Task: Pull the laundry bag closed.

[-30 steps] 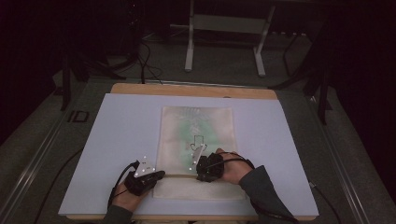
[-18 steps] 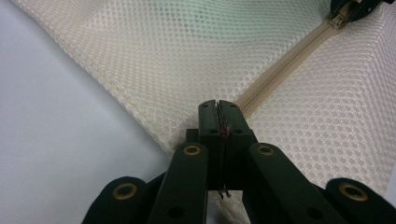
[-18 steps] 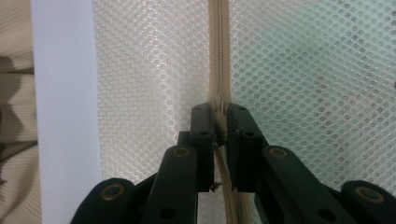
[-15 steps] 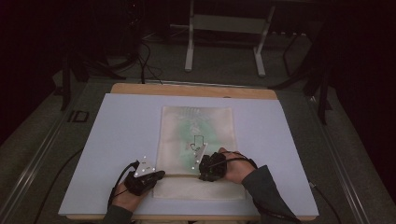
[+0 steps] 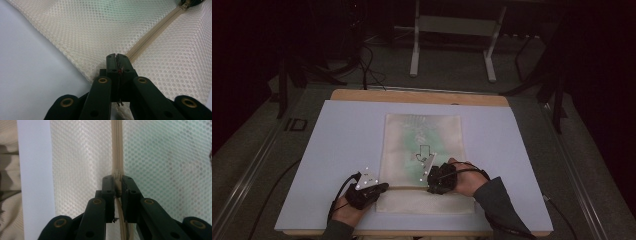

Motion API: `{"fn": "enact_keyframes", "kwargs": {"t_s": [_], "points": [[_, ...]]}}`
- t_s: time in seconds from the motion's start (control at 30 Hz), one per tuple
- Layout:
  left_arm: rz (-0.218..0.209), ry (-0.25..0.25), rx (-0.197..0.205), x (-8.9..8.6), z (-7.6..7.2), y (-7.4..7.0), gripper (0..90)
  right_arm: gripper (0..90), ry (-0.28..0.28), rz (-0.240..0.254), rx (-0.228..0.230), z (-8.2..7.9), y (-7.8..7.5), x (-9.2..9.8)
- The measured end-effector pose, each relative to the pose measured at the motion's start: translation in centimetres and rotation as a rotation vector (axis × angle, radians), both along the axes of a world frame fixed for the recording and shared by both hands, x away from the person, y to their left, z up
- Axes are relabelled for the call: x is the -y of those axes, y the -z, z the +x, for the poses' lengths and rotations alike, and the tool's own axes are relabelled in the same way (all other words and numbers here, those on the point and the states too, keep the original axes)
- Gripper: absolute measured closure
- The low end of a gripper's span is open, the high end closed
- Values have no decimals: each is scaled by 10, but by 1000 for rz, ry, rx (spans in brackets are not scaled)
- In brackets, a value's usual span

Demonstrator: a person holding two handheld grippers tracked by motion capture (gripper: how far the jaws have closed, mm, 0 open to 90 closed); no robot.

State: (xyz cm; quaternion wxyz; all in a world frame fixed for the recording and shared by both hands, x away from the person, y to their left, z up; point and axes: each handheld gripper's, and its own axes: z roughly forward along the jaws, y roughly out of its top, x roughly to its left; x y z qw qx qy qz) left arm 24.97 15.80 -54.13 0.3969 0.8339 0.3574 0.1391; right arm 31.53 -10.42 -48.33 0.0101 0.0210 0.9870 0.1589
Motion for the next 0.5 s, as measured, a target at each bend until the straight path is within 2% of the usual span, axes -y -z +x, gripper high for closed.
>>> {"fn": "enact_keyframes", "kwargs": {"t_s": [0.5], "points": [[0, -1, 0, 0, 0, 0, 883, 822, 13, 8, 0, 1, -3, 14]]}}
